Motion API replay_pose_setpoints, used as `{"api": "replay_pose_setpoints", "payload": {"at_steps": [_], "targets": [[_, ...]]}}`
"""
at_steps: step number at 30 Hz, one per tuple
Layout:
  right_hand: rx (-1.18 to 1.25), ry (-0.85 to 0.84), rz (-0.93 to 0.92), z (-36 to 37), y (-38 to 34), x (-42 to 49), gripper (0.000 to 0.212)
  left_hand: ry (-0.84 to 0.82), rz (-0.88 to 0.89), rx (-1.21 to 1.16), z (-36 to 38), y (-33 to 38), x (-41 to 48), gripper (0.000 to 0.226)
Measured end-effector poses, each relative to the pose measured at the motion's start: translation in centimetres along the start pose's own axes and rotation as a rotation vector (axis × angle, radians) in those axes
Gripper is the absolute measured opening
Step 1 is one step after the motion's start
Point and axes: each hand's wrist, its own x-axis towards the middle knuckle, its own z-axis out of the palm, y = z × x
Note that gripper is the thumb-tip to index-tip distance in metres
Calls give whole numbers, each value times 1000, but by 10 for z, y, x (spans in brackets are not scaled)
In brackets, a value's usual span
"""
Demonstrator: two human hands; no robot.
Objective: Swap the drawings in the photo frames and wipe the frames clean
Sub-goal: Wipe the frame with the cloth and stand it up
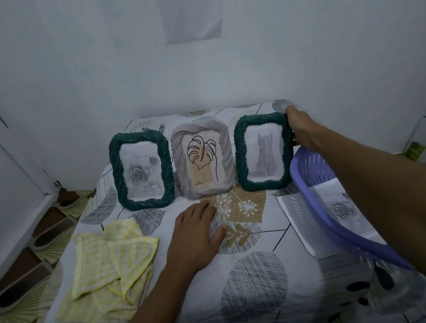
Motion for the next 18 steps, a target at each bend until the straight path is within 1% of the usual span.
{"api": "replay_pose_setpoints", "payload": {"at_steps": [2,4,5,7,10,14,16,18], "targets": [[-30,2,-17,0,2,0,38,-3,-4,7,1,0,-1,52],[-159,39,-83,-1,4,-2,42,-1,-3,10,1,0,-1,51],[-231,83,-148,0,6,-4,40,0,-1,9,0,0,-1,51],[-298,194,-304,1,12,-12,35,-3,0,2,0,1,-1,52],[-326,279,-499,4,20,-29,40,7,-13,-4,-2,2,-1,54],[-434,274,-648,13,31,-56,43,48,-33,66,-6,6,-3,47],[-491,232,-703,19,36,-75,44,47,-40,104,-10,9,-4,45],[-509,154,-717,27,40,-97,43,26,-34,117,-15,11,-5,49]]}}
